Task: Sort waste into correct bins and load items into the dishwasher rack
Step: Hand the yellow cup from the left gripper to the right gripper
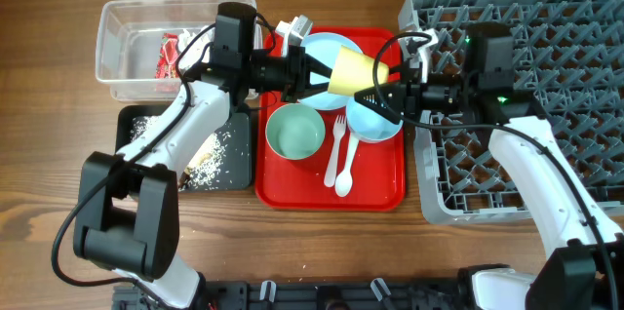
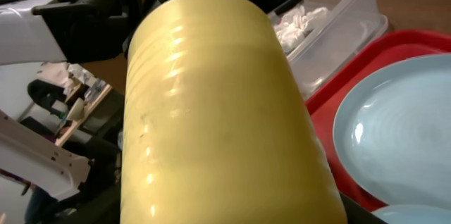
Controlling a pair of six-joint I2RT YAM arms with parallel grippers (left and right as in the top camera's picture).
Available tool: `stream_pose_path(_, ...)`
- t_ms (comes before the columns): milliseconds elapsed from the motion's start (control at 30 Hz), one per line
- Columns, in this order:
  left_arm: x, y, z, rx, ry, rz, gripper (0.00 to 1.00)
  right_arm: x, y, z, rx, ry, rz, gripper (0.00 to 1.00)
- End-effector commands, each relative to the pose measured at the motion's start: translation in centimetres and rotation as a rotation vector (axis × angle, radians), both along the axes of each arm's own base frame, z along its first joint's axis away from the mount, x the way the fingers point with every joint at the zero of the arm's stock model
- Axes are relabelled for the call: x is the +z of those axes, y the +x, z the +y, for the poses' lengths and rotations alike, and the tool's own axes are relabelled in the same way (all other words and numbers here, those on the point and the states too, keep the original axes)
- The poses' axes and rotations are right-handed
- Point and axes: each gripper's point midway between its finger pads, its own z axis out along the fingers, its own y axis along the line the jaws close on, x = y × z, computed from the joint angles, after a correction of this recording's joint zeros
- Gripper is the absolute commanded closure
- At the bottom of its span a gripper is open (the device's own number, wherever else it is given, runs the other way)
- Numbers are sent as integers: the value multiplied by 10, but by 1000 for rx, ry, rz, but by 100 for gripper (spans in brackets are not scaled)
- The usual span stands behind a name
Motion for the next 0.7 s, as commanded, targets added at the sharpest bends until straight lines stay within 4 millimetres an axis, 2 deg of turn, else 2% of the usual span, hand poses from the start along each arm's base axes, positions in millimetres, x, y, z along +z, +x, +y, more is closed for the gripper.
stream_pose_path(0, 4, -5, -2, -38, -24, -29, 96, 0, 26, -11, -110, -53, -39, 32)
stream_pose_path(300, 5, -5, -2, -41, -26, -29, 96, 15, 36, -9, -118, -27, -123, 30)
stream_pose_path(400, 5, -5, -2, -41, -26, -29, 96, 13, 42, -12, -149, -48, -132, 20)
stream_pose_path(467, 5, -5, -2, -41, -26, -29, 96, 12, 44, -14, -165, -59, -134, 18)
stream_pose_path(567, 5, -5, -2, -41, -26, -29, 96, 11, 44, -14, -164, -59, -129, 19)
stream_pose_path(667, 5, -5, -2, -41, -26, -29, 96, 9, 41, -13, -155, -57, -112, 26)
